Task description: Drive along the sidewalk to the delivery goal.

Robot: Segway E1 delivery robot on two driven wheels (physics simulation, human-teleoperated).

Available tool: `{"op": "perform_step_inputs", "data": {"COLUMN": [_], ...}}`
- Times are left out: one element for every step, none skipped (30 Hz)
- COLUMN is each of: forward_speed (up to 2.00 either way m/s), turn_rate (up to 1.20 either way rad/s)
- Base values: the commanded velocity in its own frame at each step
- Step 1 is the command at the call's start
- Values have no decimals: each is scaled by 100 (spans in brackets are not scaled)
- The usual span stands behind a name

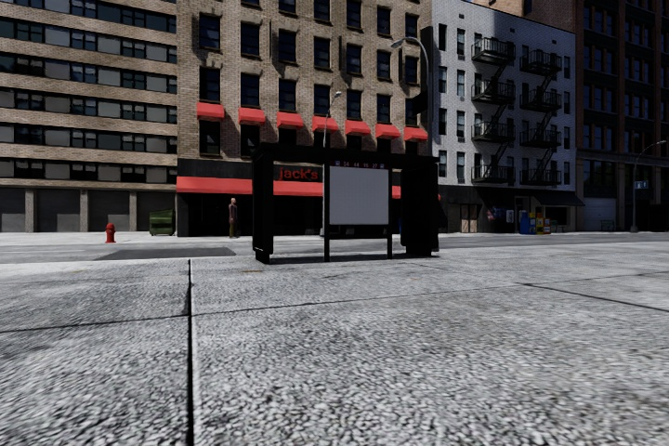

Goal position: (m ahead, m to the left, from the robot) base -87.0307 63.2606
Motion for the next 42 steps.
{"op": "perform_step_inputs", "data": {"forward_speed": [0, 0, 0, 0, 0, 0, 0, 0, 0, 0, 0, 0, 0, 0, 0, 0, 0, 0, 0, 0, 0, 0, 0, 0, 0, 0, 0, 0, 0, 0, 105, 200, 200, 200, 200, 200, 200, 200, 200, 200, 200, 200], "turn_rate": [0, 0, 0, 0, 0, 0, 0, 0, 0, 0, 0, 0, 0, 0, 0, 0, 0, 0, 0, 0, 0, 0, 0, 0, 0, 0, 0, 0, 0, 0, 13, 31, 31, 48, 59, 69, 69, 75, 77, 79, 79, 80]}}
